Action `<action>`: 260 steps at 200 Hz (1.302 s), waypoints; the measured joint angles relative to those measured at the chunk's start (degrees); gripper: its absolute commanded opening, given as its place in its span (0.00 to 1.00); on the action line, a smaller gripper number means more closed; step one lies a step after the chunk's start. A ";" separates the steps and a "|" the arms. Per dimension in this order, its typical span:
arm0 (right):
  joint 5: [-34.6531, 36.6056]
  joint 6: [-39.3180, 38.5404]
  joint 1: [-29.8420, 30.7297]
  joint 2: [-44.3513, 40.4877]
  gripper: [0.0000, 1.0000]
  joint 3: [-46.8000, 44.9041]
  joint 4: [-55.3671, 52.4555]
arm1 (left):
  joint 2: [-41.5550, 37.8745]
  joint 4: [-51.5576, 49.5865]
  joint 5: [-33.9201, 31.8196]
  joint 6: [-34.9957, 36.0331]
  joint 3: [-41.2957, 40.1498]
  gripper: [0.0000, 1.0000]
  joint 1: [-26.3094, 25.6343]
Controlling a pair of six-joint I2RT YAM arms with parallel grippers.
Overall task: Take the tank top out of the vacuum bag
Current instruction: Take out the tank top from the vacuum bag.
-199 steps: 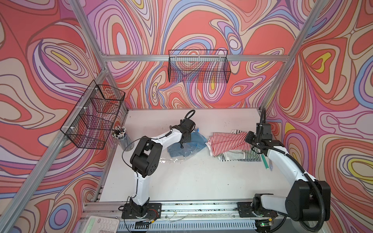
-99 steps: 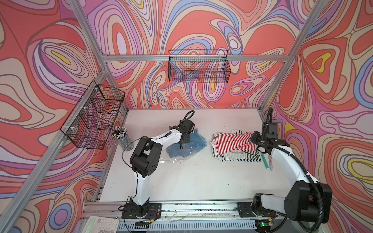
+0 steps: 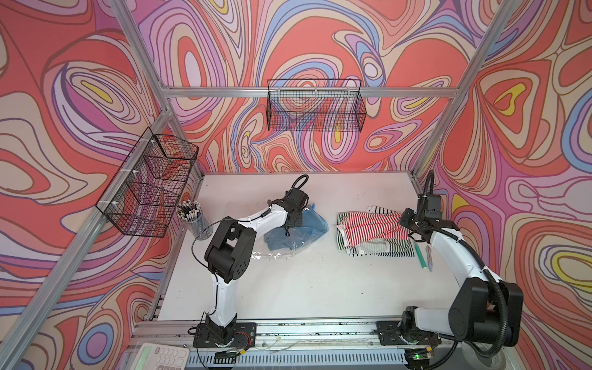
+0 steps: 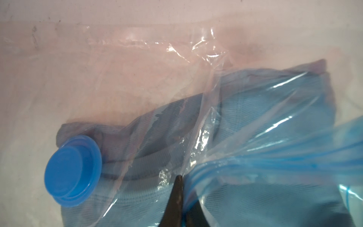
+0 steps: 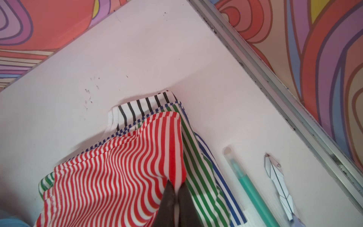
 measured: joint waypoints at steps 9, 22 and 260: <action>-0.28 0.07 -0.42 0.81 0.52 -0.02 0.07 | -0.68 -0.24 0.92 0.28 0.00 0.43 -0.02; -0.55 -0.17 -0.76 0.85 0.67 -0.24 0.13 | -1.97 -0.70 1.95 0.44 0.02 0.46 -0.31; -6.27 3.89 -4.61 -8.04 0.46 -17.42 2.62 | -2.08 14.43 21.29 3.67 -3.41 0.58 -22.29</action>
